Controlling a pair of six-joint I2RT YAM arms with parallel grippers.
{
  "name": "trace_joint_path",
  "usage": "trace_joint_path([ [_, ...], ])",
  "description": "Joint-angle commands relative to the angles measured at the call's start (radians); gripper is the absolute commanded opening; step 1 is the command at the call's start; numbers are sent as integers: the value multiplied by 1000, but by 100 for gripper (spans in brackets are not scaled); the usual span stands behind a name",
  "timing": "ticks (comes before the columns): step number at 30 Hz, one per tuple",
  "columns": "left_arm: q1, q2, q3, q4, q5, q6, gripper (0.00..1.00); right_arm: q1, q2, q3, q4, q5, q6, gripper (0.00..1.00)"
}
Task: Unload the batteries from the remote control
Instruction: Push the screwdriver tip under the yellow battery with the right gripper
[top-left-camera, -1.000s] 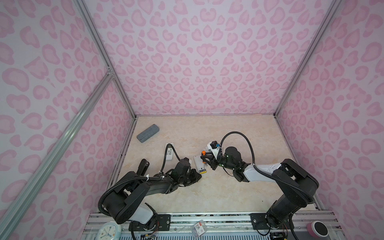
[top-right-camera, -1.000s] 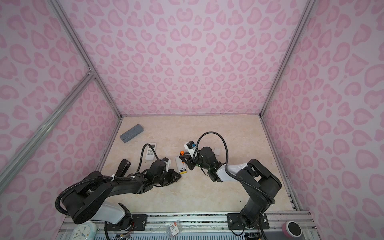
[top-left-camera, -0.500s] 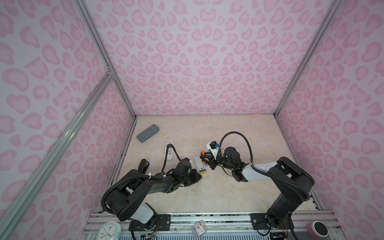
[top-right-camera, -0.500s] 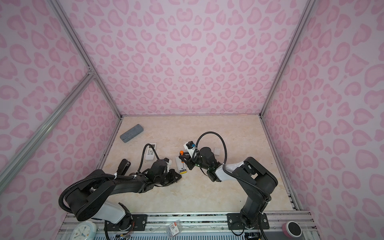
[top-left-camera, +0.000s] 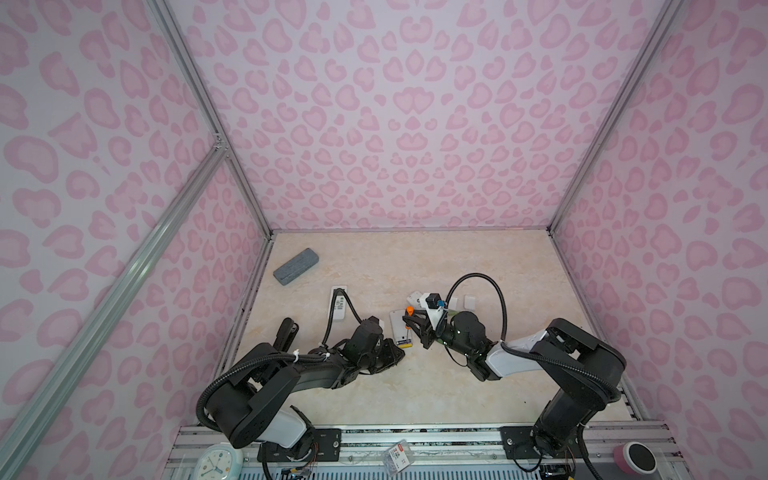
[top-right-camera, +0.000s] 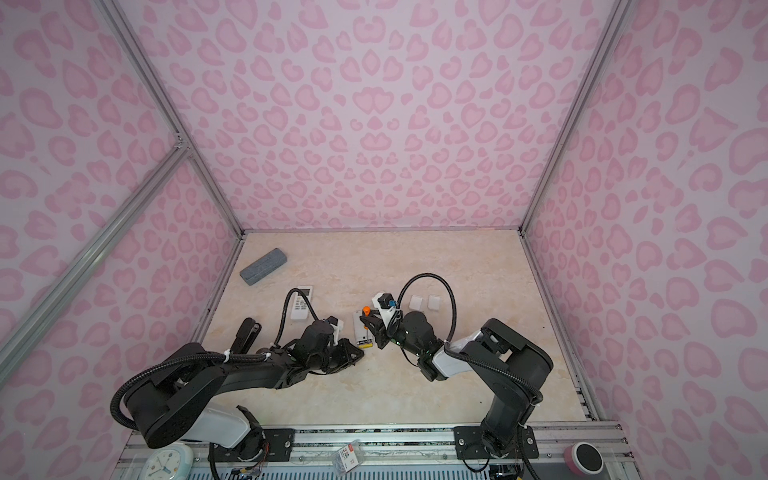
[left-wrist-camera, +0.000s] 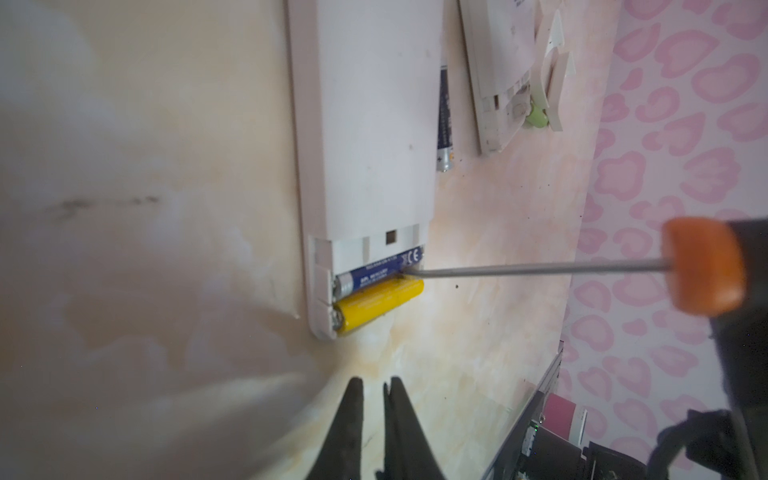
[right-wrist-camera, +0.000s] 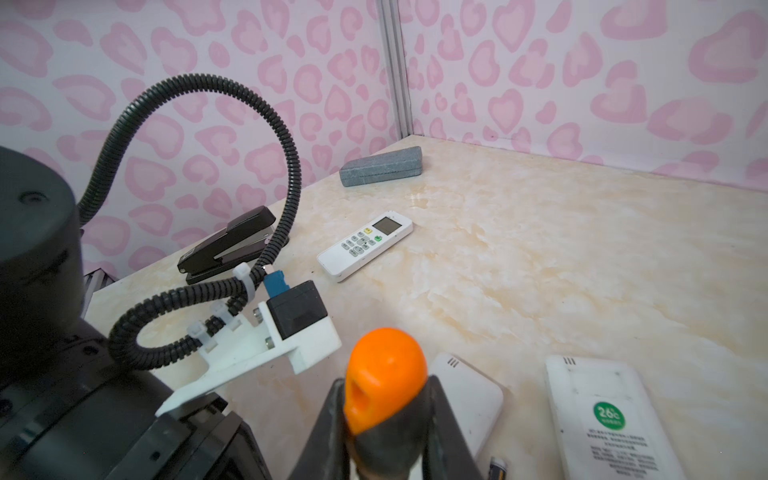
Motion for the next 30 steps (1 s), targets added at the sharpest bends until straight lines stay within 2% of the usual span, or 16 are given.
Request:
trace_joint_path([
  [1, -6, 15, 6, 34, -6, -8, 14, 10, 14, -21, 34, 56, 62, 0],
  [17, -6, 86, 39, 24, 11, -1, 15, 7, -5, 124, -307, 24, 147, 0],
  [30, 17, 34, -7, -3, -7, 5, 14, -29, 38, 237, -496, -20, 261, 0],
])
